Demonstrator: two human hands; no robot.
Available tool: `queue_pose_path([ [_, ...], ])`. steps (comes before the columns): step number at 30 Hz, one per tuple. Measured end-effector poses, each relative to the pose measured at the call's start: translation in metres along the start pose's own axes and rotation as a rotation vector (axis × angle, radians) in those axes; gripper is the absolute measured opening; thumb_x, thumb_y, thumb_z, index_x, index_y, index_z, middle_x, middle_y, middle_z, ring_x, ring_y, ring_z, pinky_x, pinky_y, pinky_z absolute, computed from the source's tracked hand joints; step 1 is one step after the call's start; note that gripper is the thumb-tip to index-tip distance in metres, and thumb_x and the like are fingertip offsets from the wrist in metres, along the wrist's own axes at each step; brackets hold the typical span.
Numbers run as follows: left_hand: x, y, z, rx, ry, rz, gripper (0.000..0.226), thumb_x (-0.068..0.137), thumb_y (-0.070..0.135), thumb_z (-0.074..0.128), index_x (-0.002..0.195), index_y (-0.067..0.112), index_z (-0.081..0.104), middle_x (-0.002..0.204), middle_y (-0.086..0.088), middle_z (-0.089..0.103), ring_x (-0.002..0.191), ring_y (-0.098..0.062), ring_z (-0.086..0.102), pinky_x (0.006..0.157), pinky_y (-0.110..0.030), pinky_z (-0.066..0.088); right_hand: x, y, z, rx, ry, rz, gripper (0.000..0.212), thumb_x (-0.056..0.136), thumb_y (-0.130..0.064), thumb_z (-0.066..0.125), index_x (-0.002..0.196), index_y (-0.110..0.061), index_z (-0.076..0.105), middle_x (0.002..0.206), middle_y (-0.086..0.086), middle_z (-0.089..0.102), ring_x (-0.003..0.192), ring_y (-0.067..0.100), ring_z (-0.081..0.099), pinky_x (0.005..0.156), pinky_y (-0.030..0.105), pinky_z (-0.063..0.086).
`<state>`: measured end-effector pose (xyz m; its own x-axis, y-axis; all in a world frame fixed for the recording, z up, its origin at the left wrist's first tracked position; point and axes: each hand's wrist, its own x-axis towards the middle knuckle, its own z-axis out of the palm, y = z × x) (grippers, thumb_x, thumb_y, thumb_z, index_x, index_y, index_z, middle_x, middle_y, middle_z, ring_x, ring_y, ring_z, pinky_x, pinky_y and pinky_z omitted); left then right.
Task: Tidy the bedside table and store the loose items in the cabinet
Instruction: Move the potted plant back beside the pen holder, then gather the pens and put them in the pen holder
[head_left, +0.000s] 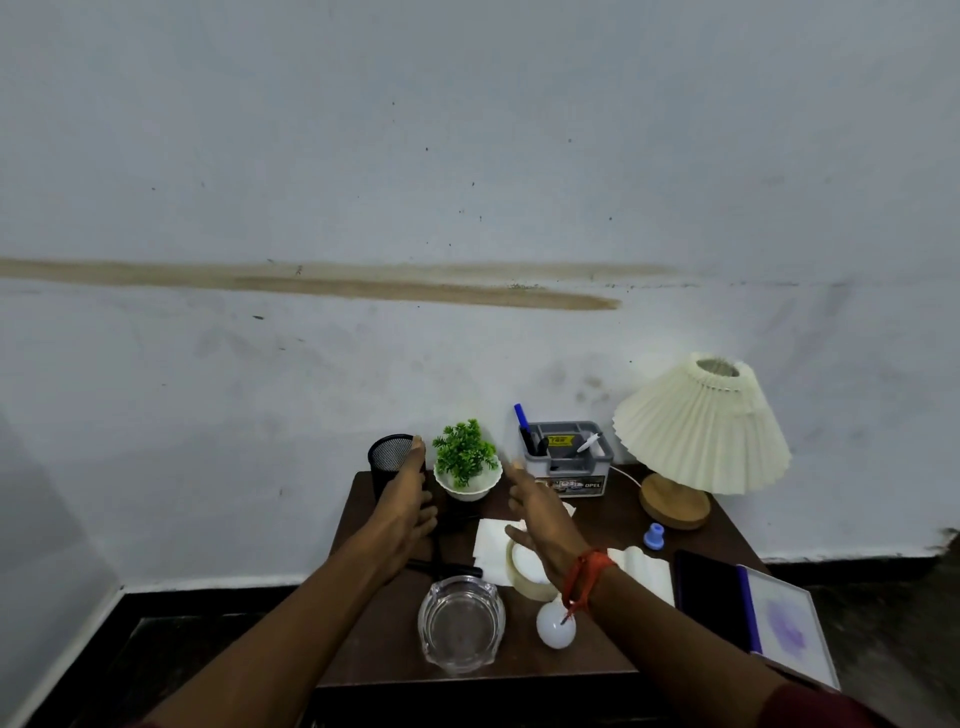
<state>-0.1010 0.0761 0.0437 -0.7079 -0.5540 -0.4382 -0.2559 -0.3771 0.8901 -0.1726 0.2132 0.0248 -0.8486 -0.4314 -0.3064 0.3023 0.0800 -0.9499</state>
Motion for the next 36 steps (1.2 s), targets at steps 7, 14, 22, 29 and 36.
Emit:
queue_pose_path([
  [7,-0.010,-0.008,-0.005,0.021,-0.014,0.020,0.076,0.094,0.060,0.038,0.146,0.005,0.036,0.126,-0.018,0.054,0.085,-0.022,0.055,0.079,-0.034,0.045,-0.012,0.023,-0.007,-0.072,-0.005,0.017,0.038,0.099,-0.039,0.041,0.131,-0.019,0.051,0.141,0.024,0.041,0.129,0.030,0.047,0.100,0.042,0.045],
  [14,-0.010,-0.011,0.002,0.047,-0.043,-0.006,0.076,0.094,0.061,0.036,0.147,0.005,0.035,0.147,-0.022,0.042,0.116,-0.032,0.055,0.093,-0.037,0.045,-0.009,0.026,-0.010,-0.029,0.062,0.044,0.024,0.094,-0.049,0.046,0.100,-0.028,0.057,0.138,0.023,0.048,0.127,0.032,0.050,0.103,0.047,0.043],
  [22,0.012,-0.007,0.038,0.096,-0.138,0.007,0.070,0.096,0.059,0.033,0.141,0.007,0.044,0.140,-0.016,0.052,0.126,-0.032,0.050,0.105,-0.041,0.038,0.034,0.014,-0.034,-0.034,0.109,-0.005,0.029,0.092,-0.048,0.048,0.108,-0.025,0.057,0.122,0.010,0.059,0.106,0.025,0.059,0.091,0.040,0.049],
  [29,0.052,0.003,0.078,0.162,-0.152,0.086,0.073,0.092,0.064,0.036,0.138,0.009,0.048,0.128,-0.009,0.056,0.104,-0.019,0.055,0.094,-0.036,0.043,0.080,0.008,-0.052,-0.209,0.160,-0.146,0.054,0.081,-0.034,0.058,0.131,-0.013,0.053,0.095,-0.004,0.059,0.096,0.019,0.055,0.092,0.041,0.045],
  [36,0.077,-0.002,0.114,0.146,-0.182,0.082,0.074,0.094,0.061,0.036,0.143,0.007,0.041,0.141,-0.013,0.050,0.118,-0.026,0.055,0.088,-0.034,0.044,0.096,0.004,-0.056,-0.328,0.125,-0.254,0.045,0.086,-0.007,0.052,0.130,-0.014,0.055,0.115,0.001,0.064,0.111,0.022,0.060,0.101,0.047,0.047],
])
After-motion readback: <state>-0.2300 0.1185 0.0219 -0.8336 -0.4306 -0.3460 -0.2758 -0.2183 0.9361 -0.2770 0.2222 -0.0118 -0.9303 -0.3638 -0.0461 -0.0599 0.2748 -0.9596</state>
